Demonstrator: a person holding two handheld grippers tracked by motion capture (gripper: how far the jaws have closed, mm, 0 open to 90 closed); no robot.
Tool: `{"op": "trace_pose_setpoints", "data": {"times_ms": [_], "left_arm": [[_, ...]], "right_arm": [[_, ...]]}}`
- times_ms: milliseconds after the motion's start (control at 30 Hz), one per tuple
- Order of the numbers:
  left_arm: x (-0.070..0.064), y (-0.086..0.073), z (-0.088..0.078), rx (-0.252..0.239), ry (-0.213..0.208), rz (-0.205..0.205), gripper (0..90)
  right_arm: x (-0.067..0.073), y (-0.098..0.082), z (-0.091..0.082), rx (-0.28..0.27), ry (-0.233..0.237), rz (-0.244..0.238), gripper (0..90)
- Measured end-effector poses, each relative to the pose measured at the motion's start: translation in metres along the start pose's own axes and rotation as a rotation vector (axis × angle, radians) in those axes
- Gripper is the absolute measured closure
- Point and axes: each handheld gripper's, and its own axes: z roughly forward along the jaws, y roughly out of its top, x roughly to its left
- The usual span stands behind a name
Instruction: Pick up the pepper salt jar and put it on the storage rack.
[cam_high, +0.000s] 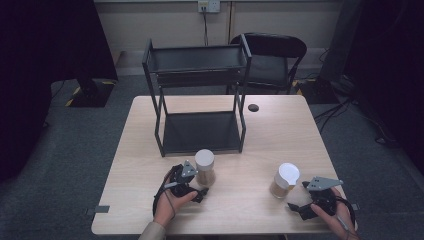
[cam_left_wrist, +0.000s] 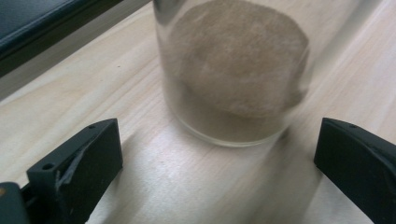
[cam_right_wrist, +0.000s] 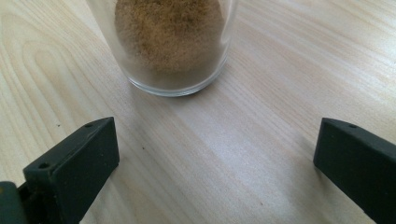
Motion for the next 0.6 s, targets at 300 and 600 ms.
{"op": "trace_pose_setpoints", "data": {"times_ms": [300,600], "left_arm": [[0.006,-0.003,-0.006,-0.058,-0.037,-0.057,3.2],[0.013,-0.003,-0.015,-0.148,-0.064,-0.092,3.1]], "right_arm": [[0.000,0.000,0.000,0.000,0.000,0.000,0.0],[0.000,0.000,0.000,0.000,0.000,-0.001,0.0]]}}
